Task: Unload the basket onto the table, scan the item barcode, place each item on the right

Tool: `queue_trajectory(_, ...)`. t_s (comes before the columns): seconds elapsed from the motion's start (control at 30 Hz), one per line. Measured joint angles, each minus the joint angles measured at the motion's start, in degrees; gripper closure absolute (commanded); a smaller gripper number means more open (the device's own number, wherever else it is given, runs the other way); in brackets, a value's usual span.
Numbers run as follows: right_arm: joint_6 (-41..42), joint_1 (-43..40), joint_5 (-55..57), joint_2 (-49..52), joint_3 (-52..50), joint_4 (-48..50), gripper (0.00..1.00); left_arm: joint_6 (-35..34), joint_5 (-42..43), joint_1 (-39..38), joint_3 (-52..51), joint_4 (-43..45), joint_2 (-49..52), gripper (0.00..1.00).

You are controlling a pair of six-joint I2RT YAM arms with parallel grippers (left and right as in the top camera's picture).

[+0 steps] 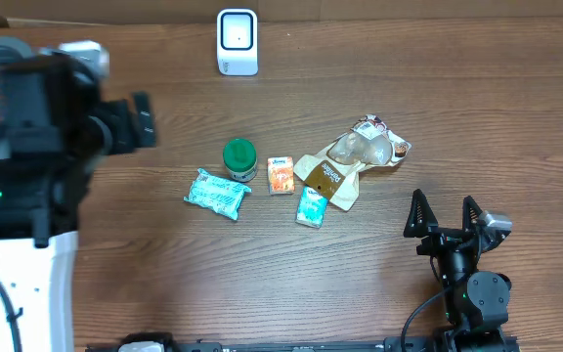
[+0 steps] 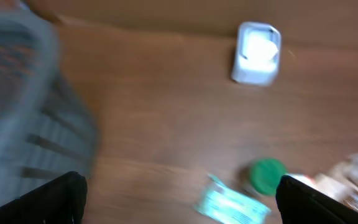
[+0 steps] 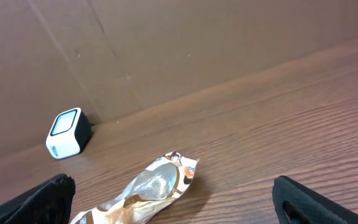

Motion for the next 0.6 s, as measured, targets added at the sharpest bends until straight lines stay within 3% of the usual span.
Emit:
queue_trajectory(0.33, 0.0, 0.0, 0.0, 0.0, 0.0, 0.0, 0.0, 6.1, -0.4, 14.7, 0.6, 2.4, 0.1, 0.0)
queue_trajectory(0.6, 0.0, 0.0, 0.0, 0.0, 0.0, 0.0, 0.0, 6.6, -0.7, 16.5, 0.6, 2.4, 2.8, 0.0)
